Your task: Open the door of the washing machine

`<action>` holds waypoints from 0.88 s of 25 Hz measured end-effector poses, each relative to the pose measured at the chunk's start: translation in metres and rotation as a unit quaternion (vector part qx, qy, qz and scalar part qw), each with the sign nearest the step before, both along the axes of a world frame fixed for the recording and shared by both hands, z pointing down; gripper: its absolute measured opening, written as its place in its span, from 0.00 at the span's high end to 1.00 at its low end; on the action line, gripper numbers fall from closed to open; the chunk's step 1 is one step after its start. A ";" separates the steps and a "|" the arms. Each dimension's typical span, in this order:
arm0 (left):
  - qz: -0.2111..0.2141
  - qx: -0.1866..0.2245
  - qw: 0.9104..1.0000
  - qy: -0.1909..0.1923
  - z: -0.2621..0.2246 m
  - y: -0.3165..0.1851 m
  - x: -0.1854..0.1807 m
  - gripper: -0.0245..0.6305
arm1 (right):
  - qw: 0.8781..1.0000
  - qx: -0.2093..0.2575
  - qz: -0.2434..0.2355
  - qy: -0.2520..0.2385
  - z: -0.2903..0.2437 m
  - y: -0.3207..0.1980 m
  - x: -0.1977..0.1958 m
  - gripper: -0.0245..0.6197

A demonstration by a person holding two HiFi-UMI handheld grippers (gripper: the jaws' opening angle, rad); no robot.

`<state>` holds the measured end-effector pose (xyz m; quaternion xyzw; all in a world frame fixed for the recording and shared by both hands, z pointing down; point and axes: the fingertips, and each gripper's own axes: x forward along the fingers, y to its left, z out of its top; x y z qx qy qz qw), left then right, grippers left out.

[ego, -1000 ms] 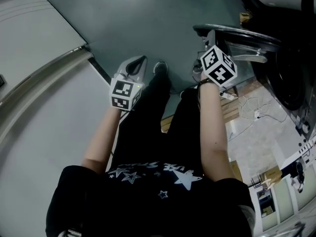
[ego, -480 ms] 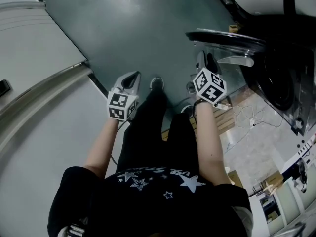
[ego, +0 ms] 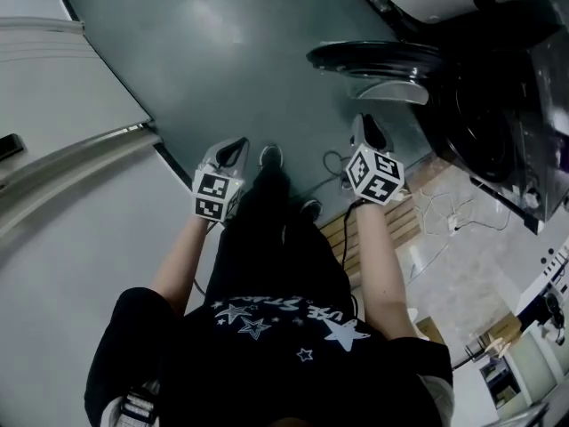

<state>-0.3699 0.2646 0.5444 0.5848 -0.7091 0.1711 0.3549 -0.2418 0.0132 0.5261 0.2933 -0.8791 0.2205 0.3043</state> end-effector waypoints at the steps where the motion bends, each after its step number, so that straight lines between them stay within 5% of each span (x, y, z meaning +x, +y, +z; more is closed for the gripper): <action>1: 0.001 0.001 1.000 0.000 -0.005 0.000 0.010 0.95 | 1.000 0.001 0.005 -0.004 -0.006 -0.001 0.012 0.86; 12: 0.041 0.042 0.998 -0.035 -0.070 -0.031 0.125 0.95 | 0.999 0.010 0.032 -0.033 -0.062 0.001 0.154 0.92; 22: 0.046 0.064 0.995 -0.061 -0.107 -0.036 0.193 0.95 | 0.997 0.031 0.018 -0.069 -0.105 0.012 0.225 0.94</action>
